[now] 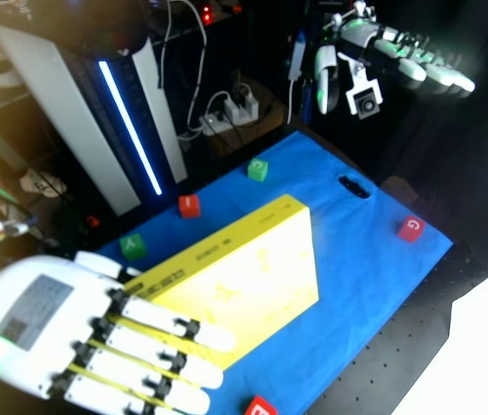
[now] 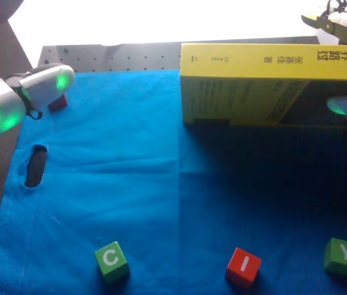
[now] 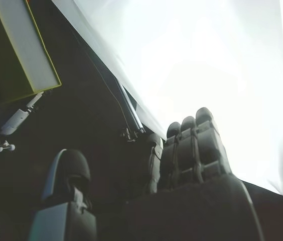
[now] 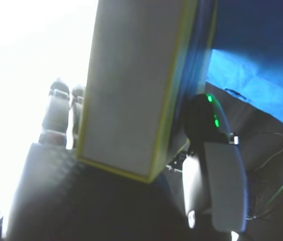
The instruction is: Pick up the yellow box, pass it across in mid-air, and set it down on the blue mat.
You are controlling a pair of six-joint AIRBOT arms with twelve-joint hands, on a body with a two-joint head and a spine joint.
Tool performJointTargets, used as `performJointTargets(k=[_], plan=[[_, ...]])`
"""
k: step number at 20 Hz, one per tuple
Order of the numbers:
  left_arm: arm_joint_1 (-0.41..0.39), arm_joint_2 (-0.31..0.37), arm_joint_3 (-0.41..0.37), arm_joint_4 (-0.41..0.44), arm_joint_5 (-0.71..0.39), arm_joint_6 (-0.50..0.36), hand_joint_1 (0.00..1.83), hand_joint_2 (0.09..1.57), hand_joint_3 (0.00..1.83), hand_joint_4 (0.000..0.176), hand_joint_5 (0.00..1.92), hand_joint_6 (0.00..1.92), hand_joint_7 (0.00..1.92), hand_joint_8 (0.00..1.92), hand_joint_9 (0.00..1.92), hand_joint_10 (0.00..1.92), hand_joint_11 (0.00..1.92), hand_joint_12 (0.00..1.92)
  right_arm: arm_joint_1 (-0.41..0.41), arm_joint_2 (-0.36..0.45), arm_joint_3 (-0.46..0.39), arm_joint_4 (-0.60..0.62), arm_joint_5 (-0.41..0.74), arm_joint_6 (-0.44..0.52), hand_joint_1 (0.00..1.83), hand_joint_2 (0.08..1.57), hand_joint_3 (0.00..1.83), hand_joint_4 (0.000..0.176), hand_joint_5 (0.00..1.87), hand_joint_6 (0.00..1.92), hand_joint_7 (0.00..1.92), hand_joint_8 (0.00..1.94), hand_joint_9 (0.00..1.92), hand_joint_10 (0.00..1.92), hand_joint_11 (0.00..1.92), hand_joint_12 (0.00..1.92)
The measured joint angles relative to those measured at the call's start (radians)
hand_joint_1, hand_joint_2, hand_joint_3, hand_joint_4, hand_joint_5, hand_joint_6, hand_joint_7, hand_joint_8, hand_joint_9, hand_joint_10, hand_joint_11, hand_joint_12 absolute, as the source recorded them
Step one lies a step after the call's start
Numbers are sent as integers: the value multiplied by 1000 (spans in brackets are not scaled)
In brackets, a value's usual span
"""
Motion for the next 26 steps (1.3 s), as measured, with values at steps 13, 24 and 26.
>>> performJointTargets(k=[13,24,26], plan=[[8,0,0,-1,-8,0,391,1234,0,107,0,0,0,0,0,0,0,0,26,5,0,-4,-21,-5,426,1196,0,139,0,0,0,0,0,0,0,0],[13,0,-1,-7,-15,0,463,1248,0,80,0,0,0,0,0,0,0,0,45,61,-98,45,40,-196,354,1098,0,103,0,0,0,0,0,0,0,0],[14,0,-1,-5,-15,0,463,1251,1,80,0,0,0,0,0,0,0,0,45,63,-101,45,41,-196,373,1093,0,116,0,0,0,0,0,0,0,0]])
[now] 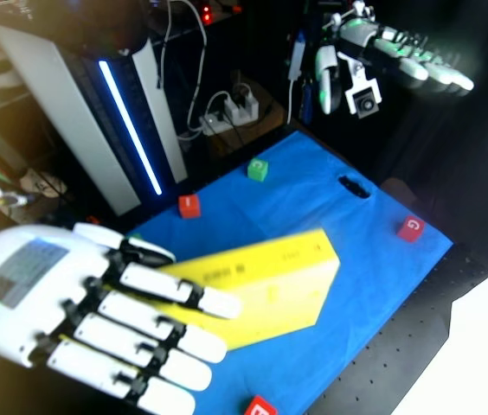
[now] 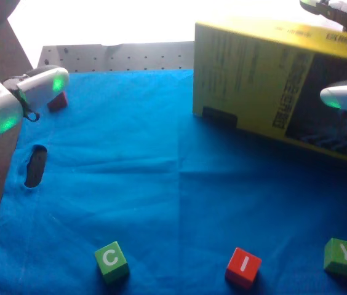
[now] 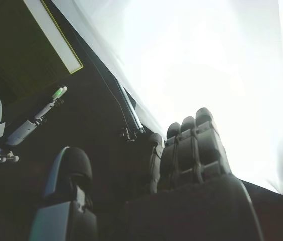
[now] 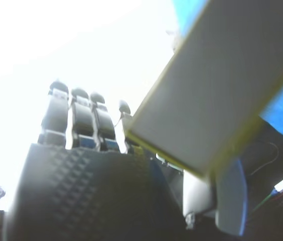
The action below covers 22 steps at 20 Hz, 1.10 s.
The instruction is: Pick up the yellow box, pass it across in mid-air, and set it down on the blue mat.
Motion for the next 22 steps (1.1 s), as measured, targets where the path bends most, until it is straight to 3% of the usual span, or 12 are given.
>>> performJointTargets(k=[2,4,10,11,13,14,15,16,18,19,21,22], plan=[[0,0,0,3,0,0,453,1253,2,75,0,0,0,0,0,0,0,0,0,2,-4,-4,4,0,353,1092,0,133,0,0,0,0,0,0,0,0],[0,0,0,2,0,0,452,1253,1,79,0,0,0,0,0,0,0,0,0,3,-4,-4,7,0,357,1098,0,120,0,0,0,0,0,0,0,0],[0,0,0,1,-1,0,473,1265,4,62,0,0,0,0,0,0,0,0,0,9,-4,-4,7,0,347,1102,0,135,0,0,0,0,0,0,0,0],[2,0,0,0,-2,0,477,1268,5,57,0,0,0,0,0,0,0,0,0,10,-5,-3,8,0,370,1105,0,119,0,0,0,0,0,0,0,0],[6,0,-1,-2,-6,0,433,1265,3,81,0,0,0,0,0,0,0,0,0,22,-22,-3,17,0,287,1138,14,98,0,0,0,0,0,0,0,0],[6,0,-3,-4,-9,0,421,1268,4,90,0,0,0,0,0,0,0,0,0,33,-35,-5,27,0,295,1144,13,118,0,0,0,0,0,0,0,0],[6,0,-5,-2,-20,0,435,1273,5,93,2,1,0,0,0,0,0,0,0,43,-48,-8,48,0,349,1147,11,120,0,0,0,0,0,0,0,0],[6,0,-5,2,-29,0,447,1280,6,110,6,2,0,0,0,0,0,0,0,52,-61,-11,74,-1,350,1148,9,107,0,0,0,0,0,0,0,0],[15,1,-7,3,-48,0,452,1282,6,120,5,1,0,0,0,0,0,0,0,65,-81,-34,108,-1,334,1142,5,113,0,0,0,0,0,0,0,0],[20,2,-13,-4,-50,0,466,1280,3,118,12,4,0,0,0,0,0,0,0,66,-91,-48,122,-1,319,1140,4,155,0,0,0,0,0,0,0,0],[29,3,-16,0,-68,0,485,1283,3,127,18,5,0,0,0,0,0,0,0,68,-111,-79,144,-2,333,1156,8,169,0,0,0,0,0,0,0,0],[31,8,-18,3,-71,0,487,1285,3,137,26,8,0,0,0,0,0,0,0,73,-121,-101,153,-1,349,1159,8,163,0,0,0,0,0,0,0,0]])
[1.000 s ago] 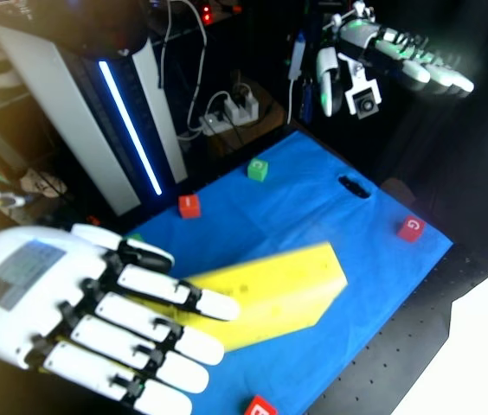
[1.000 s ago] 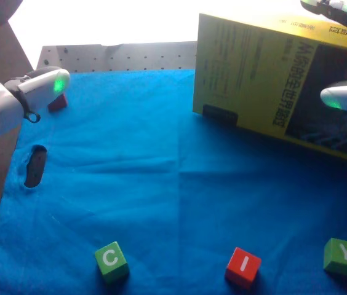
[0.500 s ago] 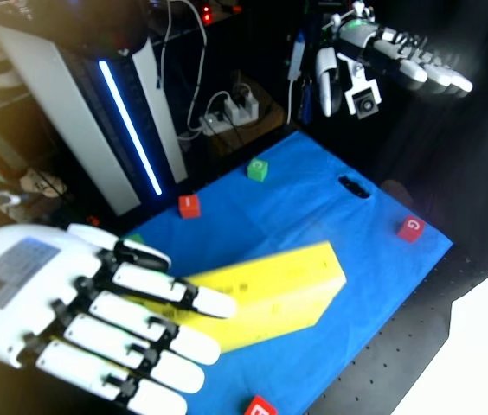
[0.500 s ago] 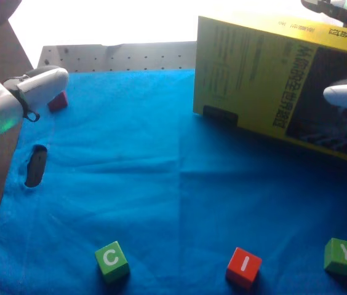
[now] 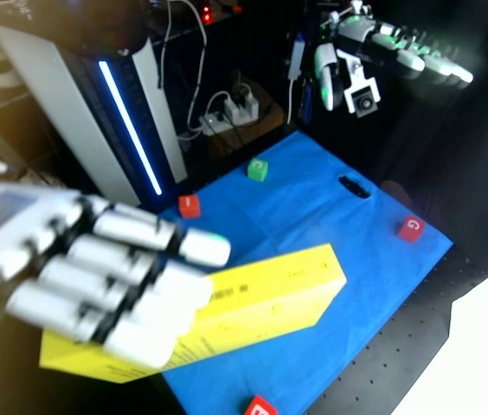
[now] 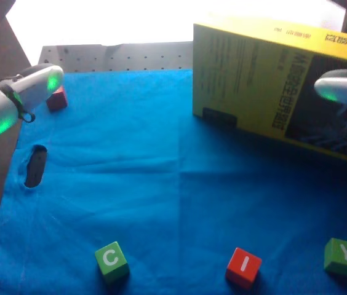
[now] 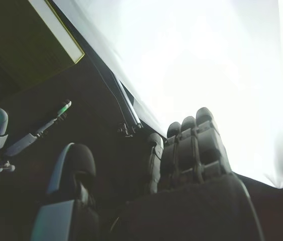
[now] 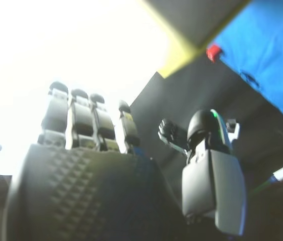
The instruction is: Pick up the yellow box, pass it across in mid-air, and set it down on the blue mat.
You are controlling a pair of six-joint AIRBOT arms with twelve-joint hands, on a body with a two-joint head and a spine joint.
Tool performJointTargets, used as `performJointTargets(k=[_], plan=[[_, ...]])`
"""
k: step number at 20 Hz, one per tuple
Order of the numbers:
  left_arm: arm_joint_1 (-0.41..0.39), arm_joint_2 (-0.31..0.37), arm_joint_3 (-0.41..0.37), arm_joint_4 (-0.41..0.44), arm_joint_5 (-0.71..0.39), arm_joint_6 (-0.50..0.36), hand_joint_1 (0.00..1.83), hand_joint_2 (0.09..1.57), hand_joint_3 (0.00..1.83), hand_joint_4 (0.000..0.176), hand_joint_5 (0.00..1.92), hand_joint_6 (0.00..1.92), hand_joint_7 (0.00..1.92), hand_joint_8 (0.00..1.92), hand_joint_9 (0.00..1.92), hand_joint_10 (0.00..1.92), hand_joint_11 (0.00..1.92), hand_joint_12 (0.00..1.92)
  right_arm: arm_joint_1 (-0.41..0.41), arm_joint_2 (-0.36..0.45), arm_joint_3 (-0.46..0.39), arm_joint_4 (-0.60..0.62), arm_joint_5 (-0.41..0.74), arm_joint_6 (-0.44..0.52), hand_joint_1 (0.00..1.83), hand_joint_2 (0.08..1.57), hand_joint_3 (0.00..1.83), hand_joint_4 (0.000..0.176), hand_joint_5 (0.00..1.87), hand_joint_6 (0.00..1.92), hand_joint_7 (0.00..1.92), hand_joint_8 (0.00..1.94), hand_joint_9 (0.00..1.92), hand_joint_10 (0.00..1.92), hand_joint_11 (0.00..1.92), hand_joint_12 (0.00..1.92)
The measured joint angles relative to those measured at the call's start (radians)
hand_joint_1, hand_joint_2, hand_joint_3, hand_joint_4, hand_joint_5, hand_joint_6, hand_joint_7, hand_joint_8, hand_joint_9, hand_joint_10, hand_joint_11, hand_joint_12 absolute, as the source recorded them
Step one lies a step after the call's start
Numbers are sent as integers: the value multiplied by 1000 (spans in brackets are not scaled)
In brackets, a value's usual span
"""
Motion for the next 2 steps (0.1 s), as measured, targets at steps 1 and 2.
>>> performJointTargets(k=[1,2], plan=[[0,3,0,3,-5,0,482,1280,1,145,30,9,0,0,0,0,0,0,0,5,-6,-10,12,0,354,1166,10,154,0,0,0,0,0,0,0,0],[2,5,0,1,-21,0,506,1292,5,129,24,5,0,0,0,0,0,0,0,13,-10,-12,30,0,382,1173,10,157,0,0,0,0,0,0,0,0]])
